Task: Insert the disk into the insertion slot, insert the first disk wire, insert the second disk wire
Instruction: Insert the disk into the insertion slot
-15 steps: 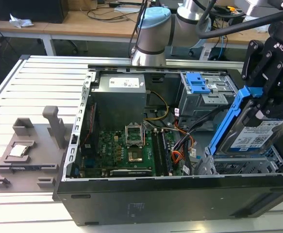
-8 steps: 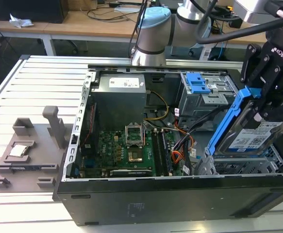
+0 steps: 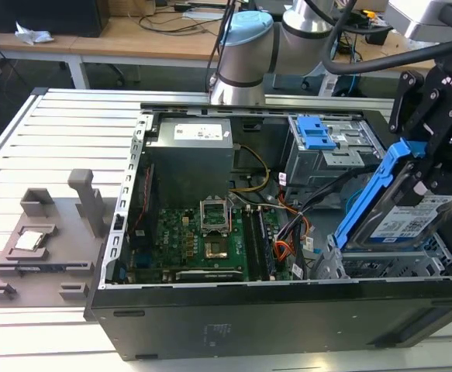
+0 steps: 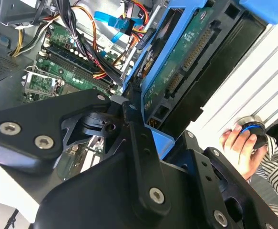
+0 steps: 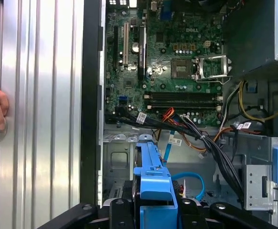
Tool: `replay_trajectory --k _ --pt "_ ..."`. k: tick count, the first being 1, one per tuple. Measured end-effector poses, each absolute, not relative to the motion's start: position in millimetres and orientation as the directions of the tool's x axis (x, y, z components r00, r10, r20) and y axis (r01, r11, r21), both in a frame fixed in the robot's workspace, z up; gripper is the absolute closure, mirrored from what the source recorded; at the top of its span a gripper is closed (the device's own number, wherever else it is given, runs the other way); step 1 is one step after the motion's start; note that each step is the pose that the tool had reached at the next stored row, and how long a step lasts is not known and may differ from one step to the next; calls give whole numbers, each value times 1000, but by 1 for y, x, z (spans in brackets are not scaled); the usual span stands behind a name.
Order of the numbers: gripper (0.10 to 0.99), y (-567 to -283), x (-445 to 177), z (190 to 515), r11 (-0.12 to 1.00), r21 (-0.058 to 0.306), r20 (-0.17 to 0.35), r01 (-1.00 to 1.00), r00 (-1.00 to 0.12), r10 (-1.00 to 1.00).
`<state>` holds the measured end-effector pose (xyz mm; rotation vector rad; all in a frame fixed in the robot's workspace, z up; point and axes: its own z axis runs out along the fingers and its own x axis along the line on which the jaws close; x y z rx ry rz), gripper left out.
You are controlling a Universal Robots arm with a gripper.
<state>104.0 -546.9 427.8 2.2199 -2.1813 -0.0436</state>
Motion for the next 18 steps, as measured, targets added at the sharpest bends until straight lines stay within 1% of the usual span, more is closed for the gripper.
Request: replay_trajectory --k 7,18 --pt "722 -547 104 422 -18 42 0 -999 18 -1000" --pt "722 -547 104 404 -18 44 0 -999 18 -1000"
